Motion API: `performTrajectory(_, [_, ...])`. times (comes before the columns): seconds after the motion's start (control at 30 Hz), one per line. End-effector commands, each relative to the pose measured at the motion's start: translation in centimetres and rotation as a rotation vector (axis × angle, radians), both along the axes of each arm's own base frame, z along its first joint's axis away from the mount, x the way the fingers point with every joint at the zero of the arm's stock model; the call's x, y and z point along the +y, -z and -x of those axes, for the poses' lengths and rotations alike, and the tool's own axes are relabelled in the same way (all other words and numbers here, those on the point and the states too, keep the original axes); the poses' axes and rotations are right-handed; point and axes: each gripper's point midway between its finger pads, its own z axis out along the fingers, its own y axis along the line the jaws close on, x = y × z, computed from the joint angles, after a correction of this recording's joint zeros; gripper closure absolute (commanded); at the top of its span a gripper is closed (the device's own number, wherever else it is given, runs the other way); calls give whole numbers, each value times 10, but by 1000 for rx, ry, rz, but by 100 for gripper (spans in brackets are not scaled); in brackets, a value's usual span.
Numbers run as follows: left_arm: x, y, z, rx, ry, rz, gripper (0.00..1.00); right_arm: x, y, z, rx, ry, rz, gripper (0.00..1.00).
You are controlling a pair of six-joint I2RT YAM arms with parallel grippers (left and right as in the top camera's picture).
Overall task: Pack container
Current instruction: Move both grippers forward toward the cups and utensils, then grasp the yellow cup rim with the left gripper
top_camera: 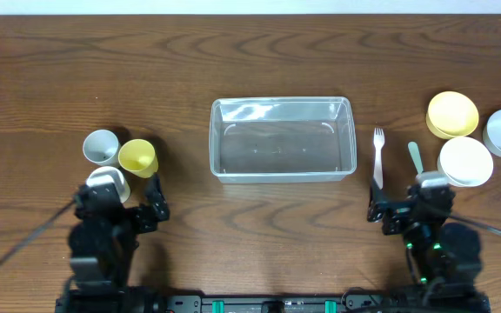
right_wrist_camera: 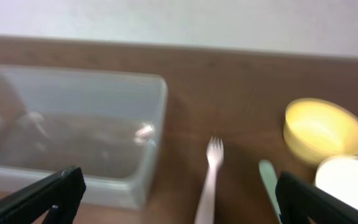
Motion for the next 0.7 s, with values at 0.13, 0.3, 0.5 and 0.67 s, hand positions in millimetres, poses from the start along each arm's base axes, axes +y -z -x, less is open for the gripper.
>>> performTrajectory(0.13, [2,-54,-3,280,-15,10,2,16,-45,-1,309,-73,-21,1])
performTrajectory(0.3, [-9,-55,1,583,30,50,2,16,-42,-4,627,-64,4,1])
performTrajectory(0.5, [-10,-40,-28,695,33,56,2,17,-25,-20,800,-65,20,1])
performTrajectory(0.67, [-9,-9,-73,743,31,58,2,18,0,-30,902,-58,25,1])
